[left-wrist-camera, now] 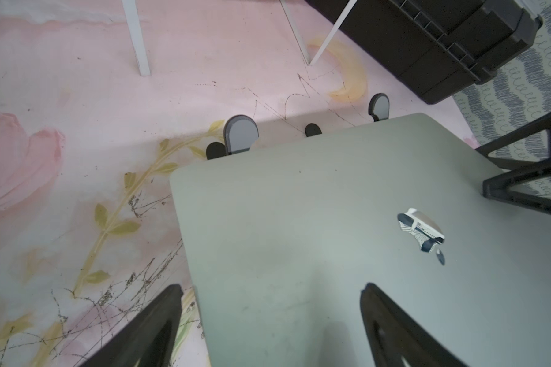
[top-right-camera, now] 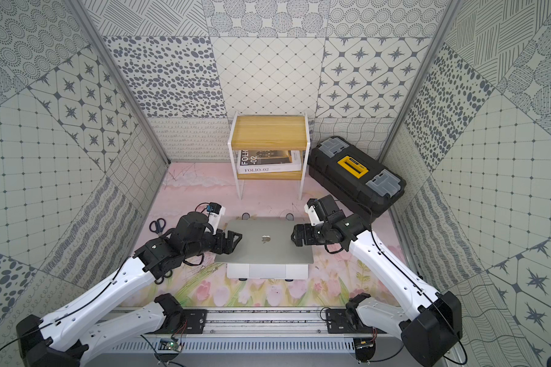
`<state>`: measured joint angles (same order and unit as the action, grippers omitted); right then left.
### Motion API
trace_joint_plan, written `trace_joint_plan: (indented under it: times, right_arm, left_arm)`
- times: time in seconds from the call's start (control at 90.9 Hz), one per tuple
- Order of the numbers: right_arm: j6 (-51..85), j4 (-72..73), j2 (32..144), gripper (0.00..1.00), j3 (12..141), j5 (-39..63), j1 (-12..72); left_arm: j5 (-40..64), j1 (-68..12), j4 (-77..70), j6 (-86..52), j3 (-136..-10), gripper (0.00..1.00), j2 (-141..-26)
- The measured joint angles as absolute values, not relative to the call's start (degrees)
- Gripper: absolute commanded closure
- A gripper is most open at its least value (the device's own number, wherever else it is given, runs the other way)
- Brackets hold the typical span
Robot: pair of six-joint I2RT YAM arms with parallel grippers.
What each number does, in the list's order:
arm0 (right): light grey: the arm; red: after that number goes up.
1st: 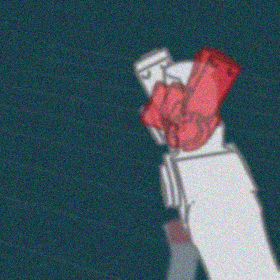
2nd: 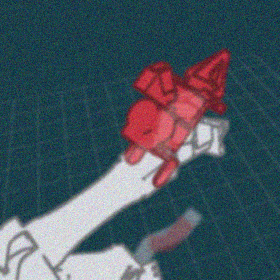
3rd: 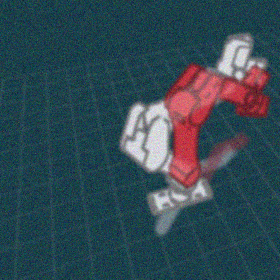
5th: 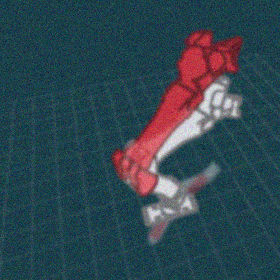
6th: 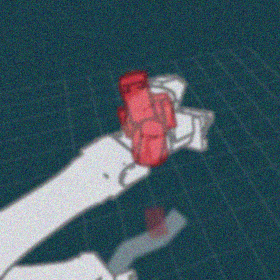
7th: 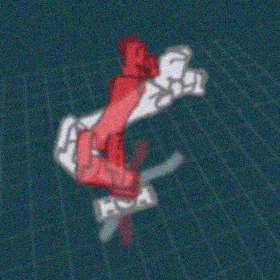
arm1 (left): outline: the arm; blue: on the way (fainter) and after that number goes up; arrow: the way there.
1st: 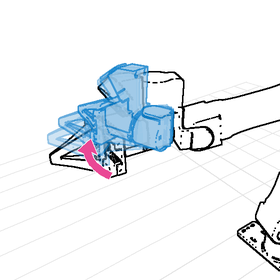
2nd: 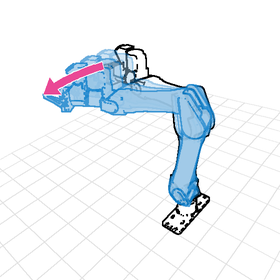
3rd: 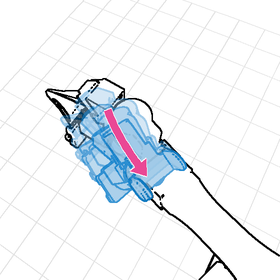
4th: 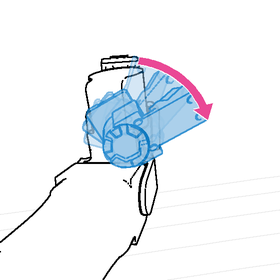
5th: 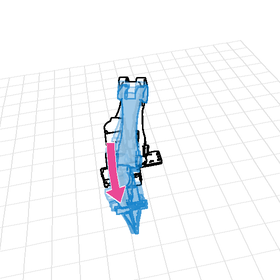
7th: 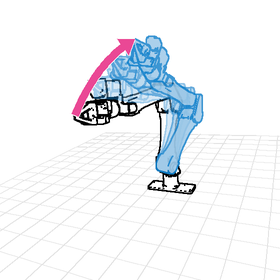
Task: Close the laptop lid and set it aside
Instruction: Close the lid of the laptop.
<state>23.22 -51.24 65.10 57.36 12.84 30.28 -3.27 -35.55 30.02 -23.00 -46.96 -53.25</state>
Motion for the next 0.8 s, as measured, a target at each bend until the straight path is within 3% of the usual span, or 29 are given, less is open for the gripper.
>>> trace_joint_plan:
  times: [0.253, 0.803]
  right_arm:
    - [25.32, -49.91, 63.70, 0.03, 53.28, 13.41, 30.28]
    - [26.61, -41.63, 63.48, 0.06, 44.51, 13.30, 29.47]
  left_arm:
    - [2.42, -32.84, 33.67, -25.26, -43.90, 0.11, -51.81]
    - [15.27, -23.81, 26.11, -29.43, -33.65, 0.15, -53.34]
